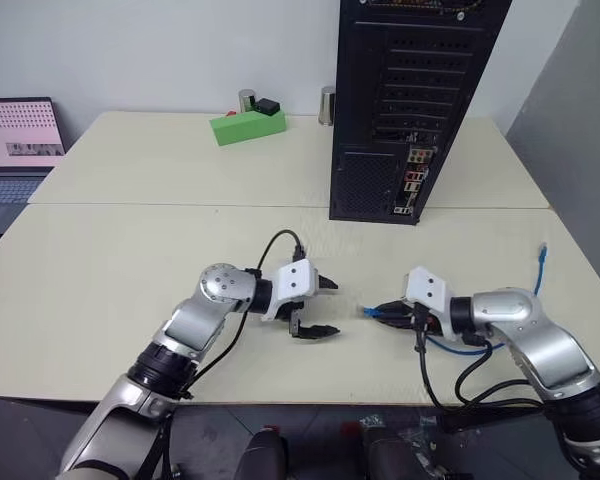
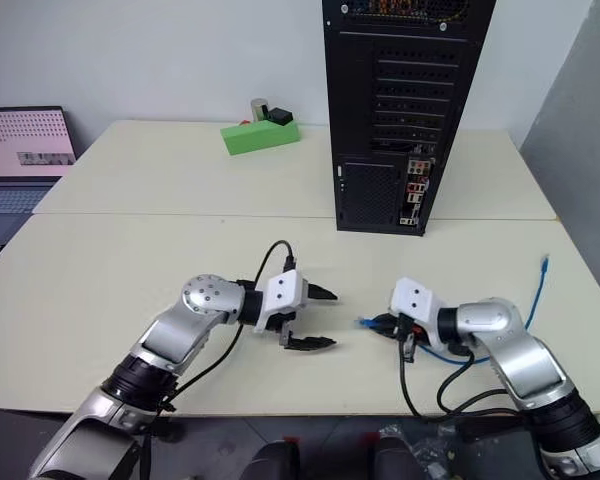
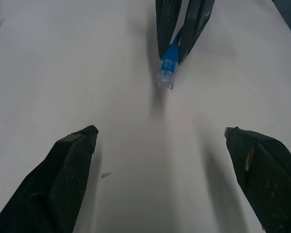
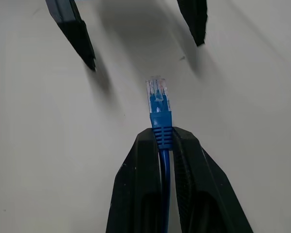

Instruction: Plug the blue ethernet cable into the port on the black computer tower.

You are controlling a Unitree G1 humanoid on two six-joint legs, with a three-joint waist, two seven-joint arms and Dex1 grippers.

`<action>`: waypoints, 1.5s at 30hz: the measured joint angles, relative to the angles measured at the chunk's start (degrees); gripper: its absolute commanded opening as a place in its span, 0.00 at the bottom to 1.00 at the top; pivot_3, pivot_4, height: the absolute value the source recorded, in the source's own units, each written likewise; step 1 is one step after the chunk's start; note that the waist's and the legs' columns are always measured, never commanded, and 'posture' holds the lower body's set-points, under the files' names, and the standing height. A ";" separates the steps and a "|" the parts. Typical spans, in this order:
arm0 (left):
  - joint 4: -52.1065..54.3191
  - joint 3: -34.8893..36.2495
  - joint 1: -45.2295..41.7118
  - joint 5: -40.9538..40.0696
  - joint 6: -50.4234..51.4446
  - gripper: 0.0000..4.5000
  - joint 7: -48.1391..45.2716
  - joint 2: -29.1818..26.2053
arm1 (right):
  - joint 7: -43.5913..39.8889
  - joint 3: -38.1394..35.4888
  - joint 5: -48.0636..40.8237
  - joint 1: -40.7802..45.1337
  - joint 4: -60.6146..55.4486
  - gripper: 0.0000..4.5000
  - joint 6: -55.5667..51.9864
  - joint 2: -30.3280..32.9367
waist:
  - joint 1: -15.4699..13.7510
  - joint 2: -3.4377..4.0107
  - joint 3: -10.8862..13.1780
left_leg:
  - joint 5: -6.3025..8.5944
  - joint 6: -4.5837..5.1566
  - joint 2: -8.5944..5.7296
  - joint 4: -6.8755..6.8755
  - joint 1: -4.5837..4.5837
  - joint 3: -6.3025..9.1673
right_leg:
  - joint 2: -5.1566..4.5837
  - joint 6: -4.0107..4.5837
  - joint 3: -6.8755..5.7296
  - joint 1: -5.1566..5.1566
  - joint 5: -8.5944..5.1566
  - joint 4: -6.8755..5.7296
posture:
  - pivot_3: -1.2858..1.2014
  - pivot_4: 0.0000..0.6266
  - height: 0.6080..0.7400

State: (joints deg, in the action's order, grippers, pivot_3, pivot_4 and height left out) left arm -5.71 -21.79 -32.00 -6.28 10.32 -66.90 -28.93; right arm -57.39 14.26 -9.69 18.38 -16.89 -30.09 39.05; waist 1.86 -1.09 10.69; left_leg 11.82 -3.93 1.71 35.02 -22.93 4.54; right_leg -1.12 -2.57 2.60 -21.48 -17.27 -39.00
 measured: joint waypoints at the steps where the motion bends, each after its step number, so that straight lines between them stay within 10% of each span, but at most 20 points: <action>1: -0.58 -0.24 -0.39 0.09 -0.43 1.00 -0.06 0.48 | 0.13 0.17 0.01 0.32 -0.28 0.02 -0.53 -0.19 | 0.00 0.00 0.00 | 0.00 0.00 0.00 0.00 0.00 0.00 | 0.00 0.00 -0.01 0.00 0.00 0.00 | 0.52 0.24 1.00; 4: -1.68 -0.38 -0.93 0.56 -0.84 1.00 -0.22 1.31 | 0.50 0.67 0.02 0.87 -0.98 0.02 -1.08 -0.61 | 0.02 0.00 0.00 | 0.00 0.00 0.00 0.00 0.00 0.01 | 0.00 0.00 -0.01 -0.01 0.00 0.00 | 0.52 0.24 1.00; 24: -4.09 -0.39 -1.92 1.27 -4.25 0.07 -3.71 3.36 | 0.84 3.91 0.67 3.17 -1.03 0.02 -1.71 -1.29 | 0.02 0.00 0.00 | 0.00 0.00 0.00 0.00 0.00 0.03 | 0.00 0.01 -0.02 0.00 0.00 0.00 | 0.52 0.24 1.00; 30: -4.38 -0.39 -1.91 1.82 -5.66 0.07 -3.79 3.38 | 0.76 3.91 0.70 3.18 -1.03 0.02 -1.68 -1.27 | 0.02 0.00 0.00 | 0.00 0.00 0.00 0.00 0.00 0.03 | 0.00 0.00 -0.02 0.00 0.00 0.00 | 0.52 0.24 1.00; 45: -6.86 1.82 2.50 1.28 -22.21 0.07 -2.38 3.57 | -3.82 -3.46 -4.36 0.58 -1.37 0.83 -1.93 6.43 | -0.03 0.00 0.00 | 0.00 0.00 0.00 0.00 -0.01 0.03 | -0.01 0.02 -0.03 0.01 0.01 0.01 | 0.52 0.24 1.00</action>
State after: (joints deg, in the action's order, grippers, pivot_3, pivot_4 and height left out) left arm -12.57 -19.97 -29.50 -4.99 -11.90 -69.28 -25.36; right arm -61.21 10.80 -14.04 18.96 -18.26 -32.02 45.49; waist 1.84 -1.09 10.69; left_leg 11.83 -3.93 1.71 35.02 -22.93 4.58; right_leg -1.13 -2.56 2.57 -21.48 -17.26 -38.99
